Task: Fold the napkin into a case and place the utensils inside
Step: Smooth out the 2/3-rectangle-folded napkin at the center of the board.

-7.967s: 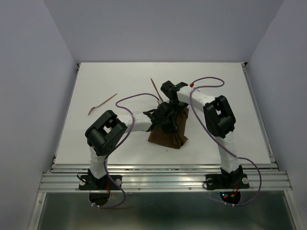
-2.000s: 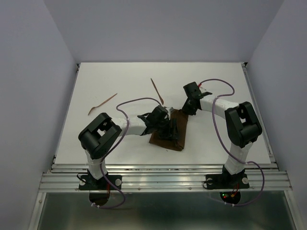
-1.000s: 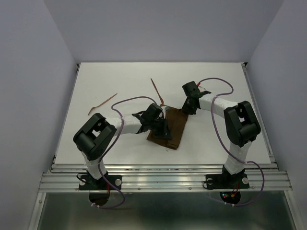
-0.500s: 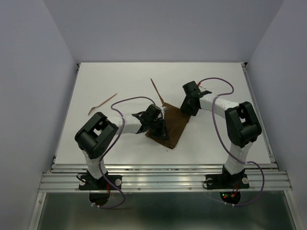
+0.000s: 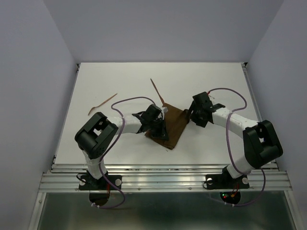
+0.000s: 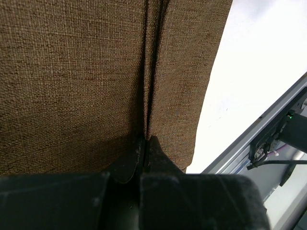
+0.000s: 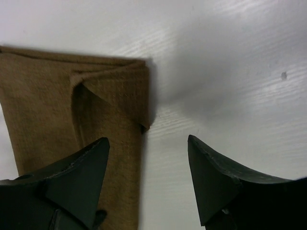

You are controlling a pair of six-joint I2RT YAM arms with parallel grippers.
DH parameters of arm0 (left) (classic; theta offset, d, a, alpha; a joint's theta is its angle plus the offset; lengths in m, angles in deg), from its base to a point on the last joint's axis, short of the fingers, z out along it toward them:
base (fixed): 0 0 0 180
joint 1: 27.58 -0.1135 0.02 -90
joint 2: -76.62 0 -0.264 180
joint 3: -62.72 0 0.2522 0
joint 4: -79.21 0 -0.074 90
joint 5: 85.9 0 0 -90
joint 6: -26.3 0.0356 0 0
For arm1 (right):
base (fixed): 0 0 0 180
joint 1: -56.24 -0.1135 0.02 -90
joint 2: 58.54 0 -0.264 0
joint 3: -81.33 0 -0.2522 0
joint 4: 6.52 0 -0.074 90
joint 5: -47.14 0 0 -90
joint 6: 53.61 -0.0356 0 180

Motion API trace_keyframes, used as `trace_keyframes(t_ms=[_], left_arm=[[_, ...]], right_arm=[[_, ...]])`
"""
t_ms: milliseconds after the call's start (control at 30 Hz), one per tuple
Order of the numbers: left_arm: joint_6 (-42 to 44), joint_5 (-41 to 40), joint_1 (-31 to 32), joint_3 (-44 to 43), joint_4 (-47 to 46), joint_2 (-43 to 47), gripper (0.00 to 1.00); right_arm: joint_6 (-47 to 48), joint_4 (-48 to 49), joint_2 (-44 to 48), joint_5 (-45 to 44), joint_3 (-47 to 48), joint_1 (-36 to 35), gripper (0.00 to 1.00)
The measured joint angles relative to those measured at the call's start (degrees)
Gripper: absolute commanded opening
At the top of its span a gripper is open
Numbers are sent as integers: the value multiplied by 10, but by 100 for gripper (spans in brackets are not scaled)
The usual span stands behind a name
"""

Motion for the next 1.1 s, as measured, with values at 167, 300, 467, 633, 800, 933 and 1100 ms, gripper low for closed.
trace_keyframes(t_ms=[167, 300, 467, 633, 800, 933, 1100], left_arm=[[3, -5, 0, -6, 15, 2, 0], [7, -12, 0, -16, 37, 7, 0], [12, -17, -7, -23, 58, 21, 0], [20, -25, -19, -30, 69, 29, 0], [27, -26, -31, -30, 75, 29, 0], [32, -26, -37, -30, 75, 29, 0], [34, -26, -38, -28, 72, 29, 0]], right_arm=[[-8, 33, 26, 43, -72, 0, 73], [-9, 43, 35, 57, -82, 0, 73], [-8, 56, 38, 62, -76, 0, 73], [-6, 63, 38, 72, -66, 0, 73], [-5, 64, 36, 79, -65, 0, 73], [-5, 64, 34, 80, -64, 0, 72], [-5, 60, 34, 79, -55, 0, 66]])
